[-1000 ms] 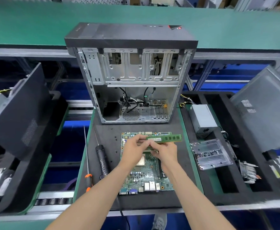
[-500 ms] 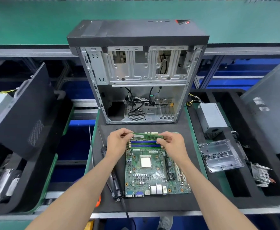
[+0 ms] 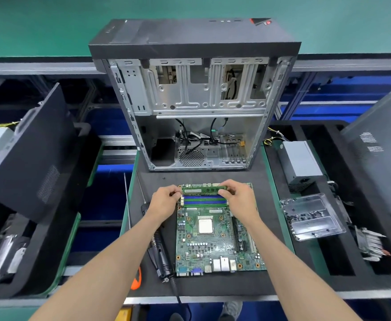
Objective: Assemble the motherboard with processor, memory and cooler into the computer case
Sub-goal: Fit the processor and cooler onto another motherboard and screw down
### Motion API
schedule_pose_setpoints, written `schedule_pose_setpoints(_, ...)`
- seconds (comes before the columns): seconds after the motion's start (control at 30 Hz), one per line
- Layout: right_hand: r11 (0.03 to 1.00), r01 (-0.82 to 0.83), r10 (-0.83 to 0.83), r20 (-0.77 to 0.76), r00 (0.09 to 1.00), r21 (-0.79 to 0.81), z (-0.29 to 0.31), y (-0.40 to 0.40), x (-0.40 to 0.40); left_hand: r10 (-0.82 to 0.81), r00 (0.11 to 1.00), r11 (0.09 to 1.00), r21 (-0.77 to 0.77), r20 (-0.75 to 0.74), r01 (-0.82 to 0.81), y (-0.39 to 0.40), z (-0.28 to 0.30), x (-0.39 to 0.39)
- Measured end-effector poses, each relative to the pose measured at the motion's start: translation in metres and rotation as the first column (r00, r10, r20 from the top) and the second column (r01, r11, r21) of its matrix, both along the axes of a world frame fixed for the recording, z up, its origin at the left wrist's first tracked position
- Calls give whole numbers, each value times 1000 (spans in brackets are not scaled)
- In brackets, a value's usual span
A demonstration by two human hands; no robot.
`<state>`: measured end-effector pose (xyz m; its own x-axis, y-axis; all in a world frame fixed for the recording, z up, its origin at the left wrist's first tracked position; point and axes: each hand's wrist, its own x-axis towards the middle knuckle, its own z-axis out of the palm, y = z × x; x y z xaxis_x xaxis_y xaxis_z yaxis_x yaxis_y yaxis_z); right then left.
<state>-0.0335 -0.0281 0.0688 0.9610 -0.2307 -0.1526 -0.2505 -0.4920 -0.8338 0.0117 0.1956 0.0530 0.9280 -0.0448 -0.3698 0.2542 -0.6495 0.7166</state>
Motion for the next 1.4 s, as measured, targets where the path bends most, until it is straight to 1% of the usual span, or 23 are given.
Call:
schedule_pose_setpoints(0.2,999,-11,11,4,1000,-50,0,0,0,11,1000,1000,-23,-19,-11,1,-2,1)
schedule_pose_setpoints(0.47,994,-34,36,18,999,-103,0,0,-1,28,1000,997,-77,-6,-28,1,-1,-1)
schedule_pose_setpoints(0.53,995,-28,29,18,999,-95,0,-1,-2,37,999,992,-125,10,-35,2,-2,-3)
schedule_pose_setpoints(0.63,995,-33,34,15,999,-91,0,-2,-2,56,998,963,-264,17,-49,4,-1,-6)
schedule_pose_setpoints(0.67,996,-35,36,16,999,-87,0,-2,-2,45,999,961,-275,30,-35,4,0,-8)
schedule_pose_setpoints(0.73,997,-37,38,16,999,-75,-1,-3,-3,18,998,970,-243,56,-4,2,2,-9)
schedule_pose_setpoints(0.83,998,-46,46,3,999,-36,-1,-6,-2,31,996,981,-196,85,-14,0,2,-9)
schedule_pose_setpoints(0.9,999,-46,46,-6,999,17,1,-12,-2,46,994,982,-184,98,-27,0,0,-10)
schedule_pose_setpoints(1.03,994,10,-10,-7,1000,108,4,-28,-1,65,993,982,-184,103,-45,0,-1,-11)
schedule_pose_setpoints(1.27,988,21,-12,-57,998,151,4,-31,0,61,993,982,-184,105,-41,0,-3,-10)
schedule_pose_setpoints(1.4,991,4,6,-78,997,134,3,-33,0,54,992,982,-187,115,-31,1,-4,-9)
